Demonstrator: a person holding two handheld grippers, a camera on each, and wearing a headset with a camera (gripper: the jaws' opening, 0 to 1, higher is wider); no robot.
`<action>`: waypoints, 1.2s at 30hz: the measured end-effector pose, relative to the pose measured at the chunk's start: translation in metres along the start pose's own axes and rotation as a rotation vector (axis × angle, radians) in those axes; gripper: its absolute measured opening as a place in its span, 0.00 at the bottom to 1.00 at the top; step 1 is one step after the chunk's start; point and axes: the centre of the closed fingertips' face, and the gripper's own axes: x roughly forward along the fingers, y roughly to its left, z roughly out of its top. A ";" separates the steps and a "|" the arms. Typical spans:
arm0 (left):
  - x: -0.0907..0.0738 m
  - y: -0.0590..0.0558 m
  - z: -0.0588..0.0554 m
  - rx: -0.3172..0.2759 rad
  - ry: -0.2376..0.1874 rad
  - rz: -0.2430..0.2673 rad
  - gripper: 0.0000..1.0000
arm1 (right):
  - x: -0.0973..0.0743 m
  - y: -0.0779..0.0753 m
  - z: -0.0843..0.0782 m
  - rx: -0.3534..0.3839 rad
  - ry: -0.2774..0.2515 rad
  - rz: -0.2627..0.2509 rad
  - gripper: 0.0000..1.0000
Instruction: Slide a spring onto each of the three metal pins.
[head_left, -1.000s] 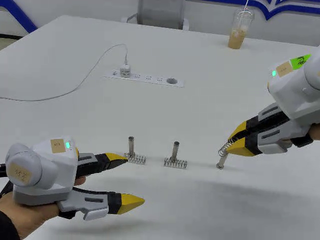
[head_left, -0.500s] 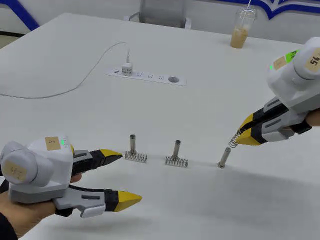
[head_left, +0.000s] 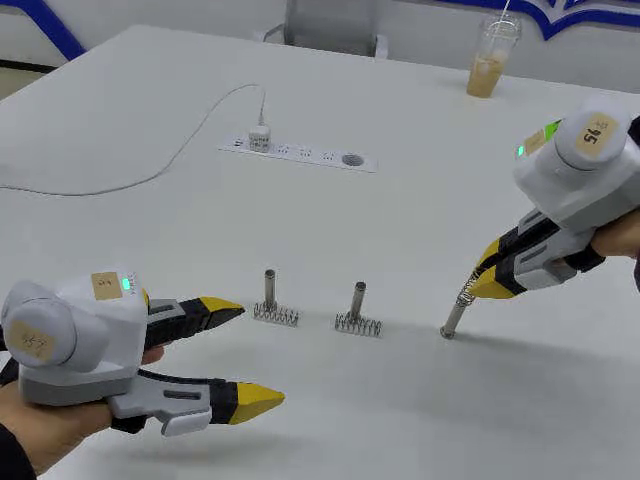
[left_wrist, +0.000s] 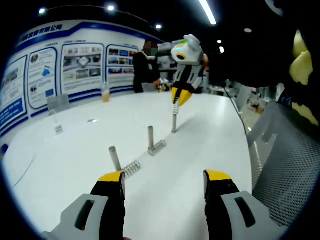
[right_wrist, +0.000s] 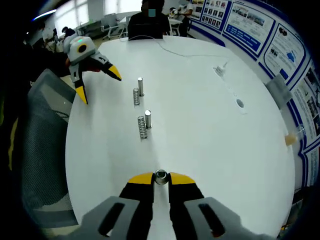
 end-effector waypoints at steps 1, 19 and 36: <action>0.000 0.000 0.000 0.000 0.000 0.000 0.65 | 0.001 0.000 0.000 0.002 0.002 0.002 0.12; -0.001 0.001 -0.001 0.000 0.004 0.001 0.64 | 0.034 0.006 -0.014 0.033 0.039 0.029 0.12; -0.002 0.002 -0.004 -0.005 0.006 0.005 0.65 | 0.051 0.009 -0.022 0.047 0.058 0.034 0.12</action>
